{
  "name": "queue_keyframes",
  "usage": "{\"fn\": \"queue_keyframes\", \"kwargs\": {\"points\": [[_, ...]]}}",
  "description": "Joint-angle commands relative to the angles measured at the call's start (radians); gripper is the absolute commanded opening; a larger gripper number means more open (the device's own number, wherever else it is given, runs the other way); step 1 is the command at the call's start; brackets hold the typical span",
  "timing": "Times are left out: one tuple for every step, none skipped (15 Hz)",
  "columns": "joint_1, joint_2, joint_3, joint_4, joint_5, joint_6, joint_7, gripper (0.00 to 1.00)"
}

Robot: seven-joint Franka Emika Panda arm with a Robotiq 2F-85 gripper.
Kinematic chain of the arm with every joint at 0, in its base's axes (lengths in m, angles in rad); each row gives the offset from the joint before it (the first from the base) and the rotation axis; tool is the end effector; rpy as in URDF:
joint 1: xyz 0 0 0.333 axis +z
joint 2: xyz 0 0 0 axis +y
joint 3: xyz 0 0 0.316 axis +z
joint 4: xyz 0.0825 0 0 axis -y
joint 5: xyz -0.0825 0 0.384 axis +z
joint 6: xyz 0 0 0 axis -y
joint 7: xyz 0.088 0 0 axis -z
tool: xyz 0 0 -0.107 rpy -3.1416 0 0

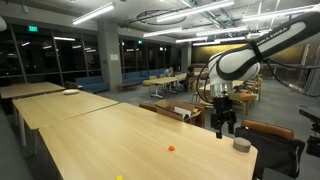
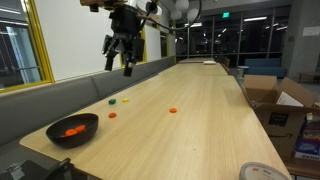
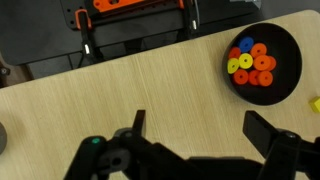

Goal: Put the two rings in the bowl

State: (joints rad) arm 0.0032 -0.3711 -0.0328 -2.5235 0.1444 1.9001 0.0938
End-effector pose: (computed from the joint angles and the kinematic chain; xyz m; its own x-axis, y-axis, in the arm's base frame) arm 0.3875 -0.0008 0.3905 0.9507 -0.1620 -0.2644 -0.1960 -0.9747 -0.1077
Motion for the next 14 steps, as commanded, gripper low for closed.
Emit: {"fn": "queue_keyframes", "kwargs": {"points": [[0.015, 0.017, 0.052, -0.006, 0.0, 0.052, 0.029, 1.0], [0.025, 0.023, 0.073, -0.011, 0.002, 0.077, 0.045, 1.0], [0.038, 0.029, 0.099, -0.016, 0.004, 0.11, 0.069, 1.0], [0.049, 0.036, 0.124, -0.021, 0.001, 0.145, 0.095, 1.0], [0.065, 0.044, 0.155, -0.029, -0.002, 0.187, 0.13, 1.0], [0.077, 0.055, 0.183, -0.034, -0.008, 0.231, 0.164, 1.0], [0.092, 0.064, 0.212, -0.046, -0.012, 0.282, 0.204, 1.0], [0.107, 0.08, 0.241, -0.053, -0.018, 0.328, 0.245, 1.0], [0.119, 0.093, 0.266, -0.058, -0.024, 0.365, 0.279, 1.0], [0.132, 0.109, 0.289, -0.064, -0.027, 0.403, 0.315, 1.0], [0.145, 0.132, 0.312, -0.067, -0.03, 0.44, 0.346, 1.0], [0.156, 0.154, 0.33, -0.065, -0.034, 0.47, 0.374, 1.0], [0.166, 0.18, 0.348, -0.063, -0.042, 0.495, 0.399, 1.0], [0.174, 0.205, 0.362, -0.06, -0.053, 0.523, 0.422, 1.0]]}}
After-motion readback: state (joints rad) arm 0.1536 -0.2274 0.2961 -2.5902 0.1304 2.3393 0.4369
